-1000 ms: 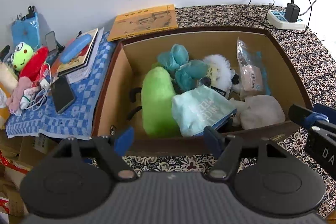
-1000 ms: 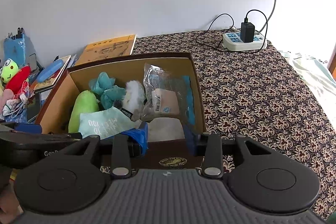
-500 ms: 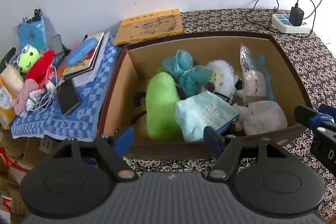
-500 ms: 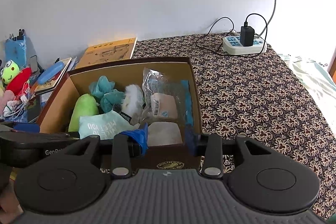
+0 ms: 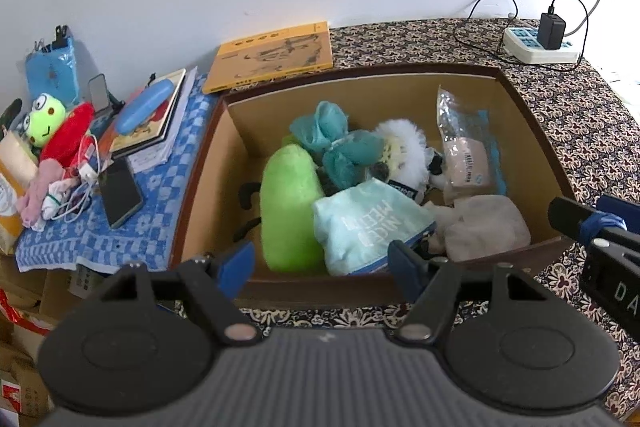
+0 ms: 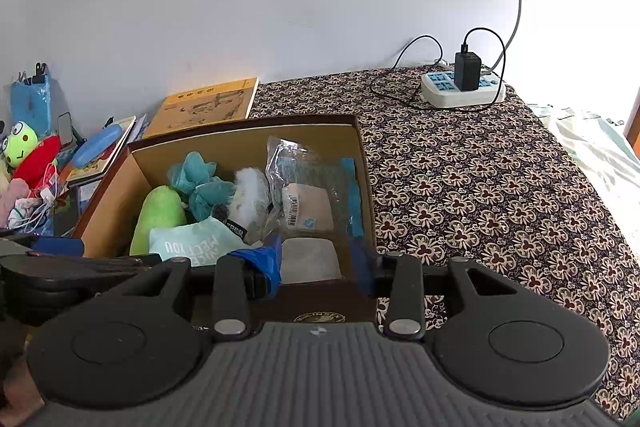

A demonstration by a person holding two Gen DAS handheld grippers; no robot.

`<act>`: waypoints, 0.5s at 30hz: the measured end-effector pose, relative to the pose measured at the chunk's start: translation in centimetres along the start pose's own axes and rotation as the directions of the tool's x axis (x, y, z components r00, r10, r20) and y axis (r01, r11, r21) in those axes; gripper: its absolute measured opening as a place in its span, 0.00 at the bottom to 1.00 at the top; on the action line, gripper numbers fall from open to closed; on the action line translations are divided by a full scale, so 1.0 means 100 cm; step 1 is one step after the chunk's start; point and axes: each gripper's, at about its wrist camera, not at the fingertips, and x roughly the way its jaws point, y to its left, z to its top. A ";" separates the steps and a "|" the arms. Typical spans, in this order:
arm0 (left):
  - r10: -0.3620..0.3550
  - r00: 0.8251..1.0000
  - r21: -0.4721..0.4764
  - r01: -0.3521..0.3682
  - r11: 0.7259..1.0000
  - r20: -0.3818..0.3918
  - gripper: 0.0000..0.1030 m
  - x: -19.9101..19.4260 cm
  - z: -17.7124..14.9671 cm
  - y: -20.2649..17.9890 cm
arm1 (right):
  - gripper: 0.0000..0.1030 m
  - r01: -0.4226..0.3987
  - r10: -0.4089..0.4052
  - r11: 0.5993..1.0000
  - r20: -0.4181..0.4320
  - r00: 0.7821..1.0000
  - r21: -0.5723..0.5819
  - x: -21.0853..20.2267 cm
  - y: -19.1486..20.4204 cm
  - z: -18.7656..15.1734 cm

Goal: Organize soft objects

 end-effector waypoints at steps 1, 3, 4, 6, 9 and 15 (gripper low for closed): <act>-0.001 1.000 0.001 0.001 1.000 0.000 0.68 0.000 0.000 0.000 | 0.21 0.002 -0.002 1.000 0.000 1.000 0.002 0.000 0.000 0.000; -0.005 1.000 0.001 0.005 1.000 -0.001 0.68 0.000 0.000 -0.002 | 0.21 0.003 -0.003 1.000 -0.001 1.000 0.005 0.000 -0.001 -0.001; -0.007 1.000 0.002 0.007 1.000 -0.002 0.68 0.000 0.000 -0.003 | 0.21 0.003 -0.003 1.000 -0.002 1.000 0.007 0.000 -0.001 -0.001; -0.009 1.000 0.004 0.009 1.000 -0.005 0.68 0.001 0.000 -0.004 | 0.21 0.001 -0.001 1.000 -0.001 1.000 0.007 0.000 -0.002 -0.001; -0.008 1.000 0.005 0.008 1.000 -0.008 0.68 0.001 0.000 -0.005 | 0.21 -0.002 0.002 1.000 0.000 1.000 0.010 0.000 -0.003 0.000; -0.009 1.000 0.004 0.009 1.000 -0.007 0.68 0.003 0.001 -0.006 | 0.21 -0.008 0.008 1.000 -0.002 1.000 0.011 0.002 -0.003 0.000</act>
